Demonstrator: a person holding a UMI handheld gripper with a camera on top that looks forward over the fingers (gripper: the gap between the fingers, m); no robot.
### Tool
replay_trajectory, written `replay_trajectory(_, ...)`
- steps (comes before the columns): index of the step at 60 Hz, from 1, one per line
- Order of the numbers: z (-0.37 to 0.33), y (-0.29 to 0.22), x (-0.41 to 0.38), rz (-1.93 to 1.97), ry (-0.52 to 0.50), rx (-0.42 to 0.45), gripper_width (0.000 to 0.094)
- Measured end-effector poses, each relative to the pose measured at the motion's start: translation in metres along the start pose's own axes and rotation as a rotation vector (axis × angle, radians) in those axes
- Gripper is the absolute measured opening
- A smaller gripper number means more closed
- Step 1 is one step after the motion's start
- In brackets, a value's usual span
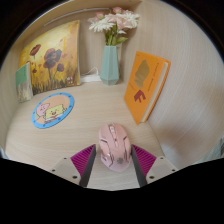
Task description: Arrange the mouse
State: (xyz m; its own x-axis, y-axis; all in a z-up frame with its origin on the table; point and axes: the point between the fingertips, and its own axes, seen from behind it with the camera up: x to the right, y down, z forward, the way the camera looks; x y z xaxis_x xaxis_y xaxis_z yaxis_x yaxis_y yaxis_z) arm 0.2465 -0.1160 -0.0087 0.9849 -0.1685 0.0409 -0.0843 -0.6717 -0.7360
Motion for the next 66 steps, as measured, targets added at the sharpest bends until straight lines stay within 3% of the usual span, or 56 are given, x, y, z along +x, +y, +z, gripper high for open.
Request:
replay_trajectory(10,0.021,-0.017,-0.005,-0.009,-0.028,0.010,0.0676)
replay_trajectory(13,0.022,-0.019,-0.005,-0.011,-0.029,0.014,0.0631)
replay_trajectory(15,0.023,-0.019,-0.006,-0.011,-0.032,0.018,0.0553)
replay_trajectory(24,0.023,-0.016,-0.005,-0.029,-0.019,0.001,0.0426)
replay_trajectory(34,0.012,-0.037,-0.003,-0.010,0.002,-0.037,0.0379)
replay_trajectory(40,-0.019,-0.099,-0.007,0.018,0.039,0.050,0.0380)
replay_trajectory(54,-0.094,-0.279,-0.060,-0.025,0.056,0.346,0.0379)
replay_trajectory(61,-0.107,-0.328,-0.120,-0.072,-0.001,0.426,0.0381)
replay_trajectory(66,-0.092,-0.335,-0.162,-0.120,-0.042,0.427,0.0380)
